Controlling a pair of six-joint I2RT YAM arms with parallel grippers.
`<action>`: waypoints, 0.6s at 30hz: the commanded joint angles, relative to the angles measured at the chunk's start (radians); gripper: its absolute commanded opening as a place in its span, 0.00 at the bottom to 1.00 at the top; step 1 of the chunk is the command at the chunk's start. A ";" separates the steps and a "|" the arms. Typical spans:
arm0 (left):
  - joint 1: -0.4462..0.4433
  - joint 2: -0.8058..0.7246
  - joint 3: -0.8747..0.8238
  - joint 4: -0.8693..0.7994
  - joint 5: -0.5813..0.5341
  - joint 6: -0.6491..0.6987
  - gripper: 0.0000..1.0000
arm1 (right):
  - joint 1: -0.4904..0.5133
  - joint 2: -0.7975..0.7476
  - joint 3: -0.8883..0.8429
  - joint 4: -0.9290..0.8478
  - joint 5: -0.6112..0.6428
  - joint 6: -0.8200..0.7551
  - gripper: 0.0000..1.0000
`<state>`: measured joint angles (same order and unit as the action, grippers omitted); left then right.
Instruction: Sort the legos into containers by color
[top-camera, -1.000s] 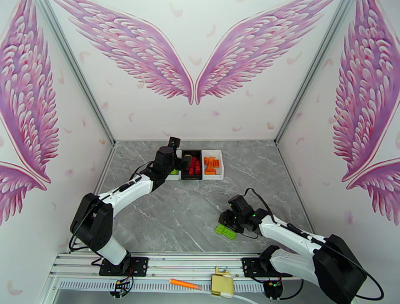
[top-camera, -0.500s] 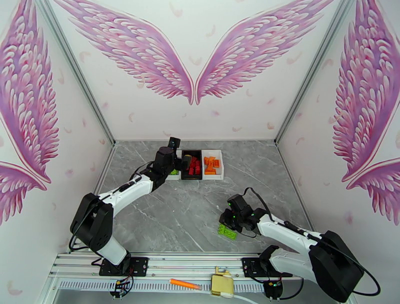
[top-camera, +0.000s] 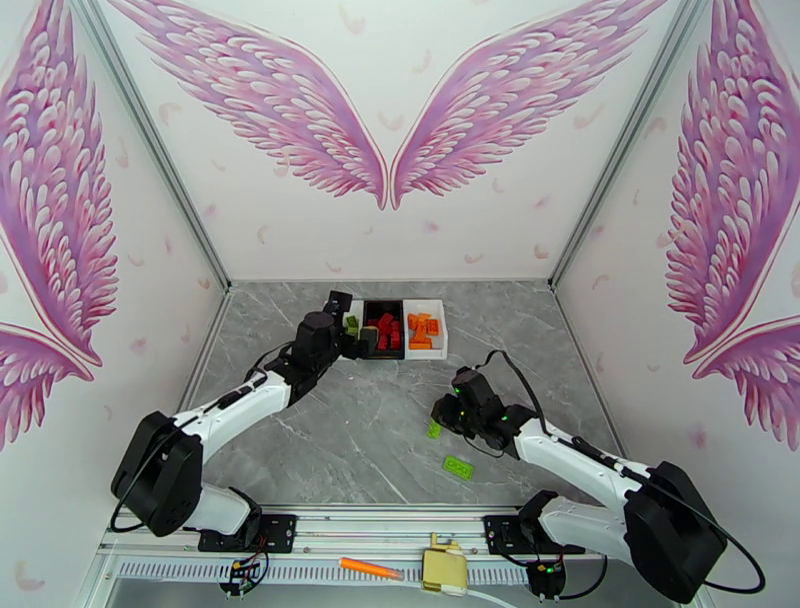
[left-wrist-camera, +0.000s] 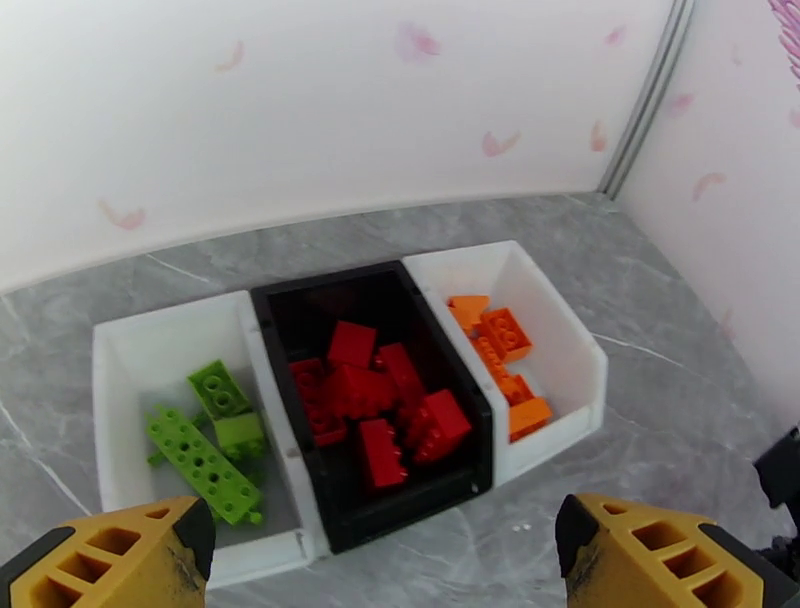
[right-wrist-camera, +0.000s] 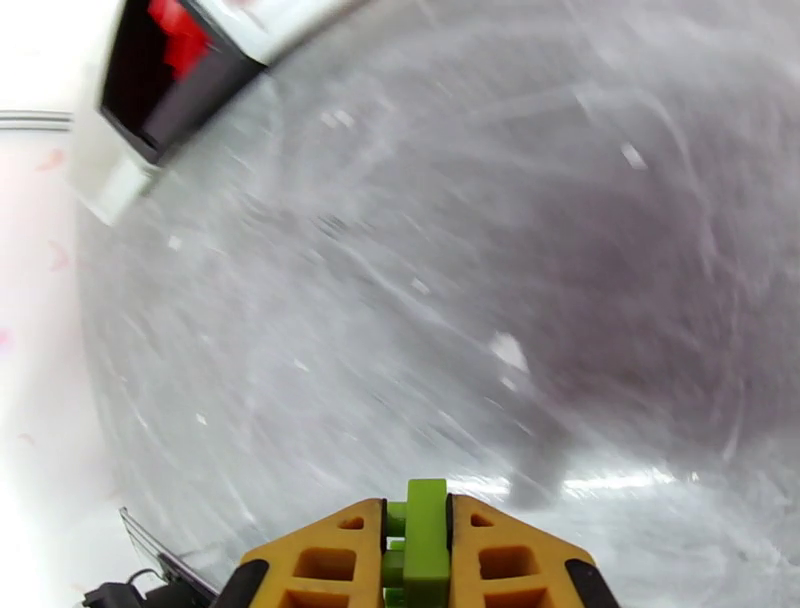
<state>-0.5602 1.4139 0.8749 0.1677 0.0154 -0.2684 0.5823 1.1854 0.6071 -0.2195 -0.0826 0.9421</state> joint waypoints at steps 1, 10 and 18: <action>-0.045 -0.044 -0.071 0.077 0.187 -0.160 0.95 | -0.006 0.013 0.049 0.134 0.034 -0.019 0.10; -0.224 -0.009 -0.122 0.116 0.262 -0.267 0.92 | -0.007 -0.002 0.074 0.253 0.029 -0.024 0.11; -0.226 0.081 -0.124 0.209 0.362 -0.327 0.80 | -0.014 -0.007 0.075 0.298 -0.009 0.030 0.11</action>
<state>-0.7853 1.4689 0.7689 0.3172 0.3187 -0.5598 0.5816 1.1904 0.6571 0.0338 -0.0727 0.9463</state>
